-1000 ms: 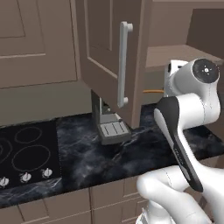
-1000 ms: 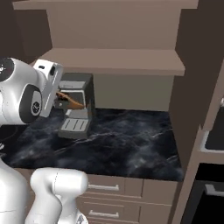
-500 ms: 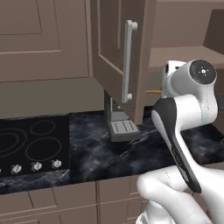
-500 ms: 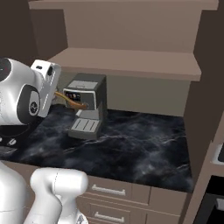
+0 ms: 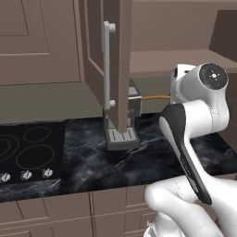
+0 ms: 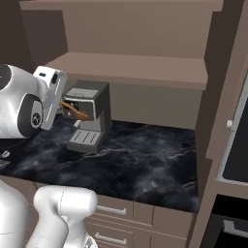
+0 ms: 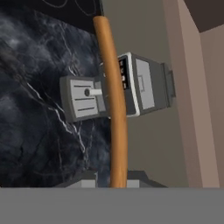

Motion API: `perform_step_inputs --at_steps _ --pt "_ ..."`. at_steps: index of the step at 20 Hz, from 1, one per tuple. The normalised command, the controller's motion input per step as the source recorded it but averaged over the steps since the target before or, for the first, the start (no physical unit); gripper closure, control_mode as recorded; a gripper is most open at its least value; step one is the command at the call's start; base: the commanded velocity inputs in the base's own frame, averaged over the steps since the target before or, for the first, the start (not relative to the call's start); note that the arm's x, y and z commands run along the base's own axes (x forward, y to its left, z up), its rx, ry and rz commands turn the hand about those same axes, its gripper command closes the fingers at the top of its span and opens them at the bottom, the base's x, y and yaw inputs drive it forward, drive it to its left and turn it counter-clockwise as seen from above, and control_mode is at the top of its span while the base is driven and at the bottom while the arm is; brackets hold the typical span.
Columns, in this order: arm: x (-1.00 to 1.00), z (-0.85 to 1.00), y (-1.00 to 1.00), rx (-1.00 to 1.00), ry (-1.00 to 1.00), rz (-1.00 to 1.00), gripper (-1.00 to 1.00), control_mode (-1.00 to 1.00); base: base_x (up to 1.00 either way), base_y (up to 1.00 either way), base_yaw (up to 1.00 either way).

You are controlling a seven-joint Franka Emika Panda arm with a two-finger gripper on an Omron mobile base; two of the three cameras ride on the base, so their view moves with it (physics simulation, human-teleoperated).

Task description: Organize the utensils by type. Pick up the wooden spoons from the counter and place them in the open cabinet. Then pick up the metallic utensils from the counter and place them in the open drawer.

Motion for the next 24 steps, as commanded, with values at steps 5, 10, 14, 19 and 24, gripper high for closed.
perform_step_inputs --at_steps 5,10,14,19,24 --pt "0.0 0.0 0.0 0.0 0.0 0.0 1.0 1.0 0.05 -0.32 0.02" --pt "0.0 0.0 0.0 0.0 0.0 0.0 1.0 1.0 0.2 -0.06 0.01" --pt "0.0 0.0 0.0 0.0 0.0 0.0 1.0 1.0 0.47 0.04 -0.01" --pt "0.0 0.0 0.0 0.0 0.0 0.0 1.0 1.0 0.73 0.12 -0.07" --pt "0.0 0.0 0.0 0.0 0.0 0.0 1.0 1.0 0.29 -0.02 -0.09"
